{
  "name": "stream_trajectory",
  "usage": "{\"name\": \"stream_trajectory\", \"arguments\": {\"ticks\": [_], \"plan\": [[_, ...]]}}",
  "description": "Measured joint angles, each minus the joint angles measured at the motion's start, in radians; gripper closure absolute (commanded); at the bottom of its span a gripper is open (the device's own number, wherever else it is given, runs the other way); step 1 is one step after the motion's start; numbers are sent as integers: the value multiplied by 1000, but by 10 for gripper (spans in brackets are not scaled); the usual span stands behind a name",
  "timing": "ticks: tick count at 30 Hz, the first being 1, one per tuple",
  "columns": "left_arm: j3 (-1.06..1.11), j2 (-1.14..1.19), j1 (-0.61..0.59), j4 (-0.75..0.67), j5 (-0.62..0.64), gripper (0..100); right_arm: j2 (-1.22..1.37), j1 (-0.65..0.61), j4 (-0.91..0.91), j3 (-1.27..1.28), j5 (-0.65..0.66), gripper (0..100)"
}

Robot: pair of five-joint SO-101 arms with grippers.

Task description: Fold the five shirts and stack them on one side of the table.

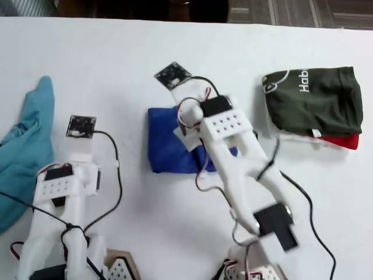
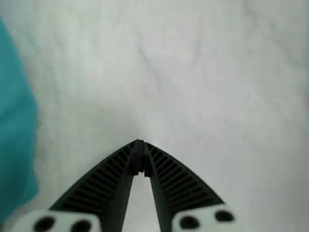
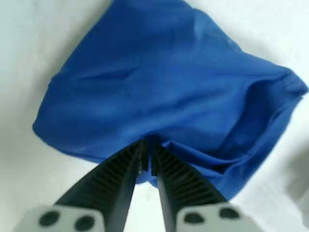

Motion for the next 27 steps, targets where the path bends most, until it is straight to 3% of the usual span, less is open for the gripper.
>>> {"name": "stream_trajectory", "arguments": {"ticks": [11,20,27], "plan": [[0,0,0,0,0,973,157,6,132,-25,0,978],[0,0,0,0,0,973,155,175,210,-25,0,978],[0,0,-2,0,0,973,115,87,143,-115,0,978]]}}
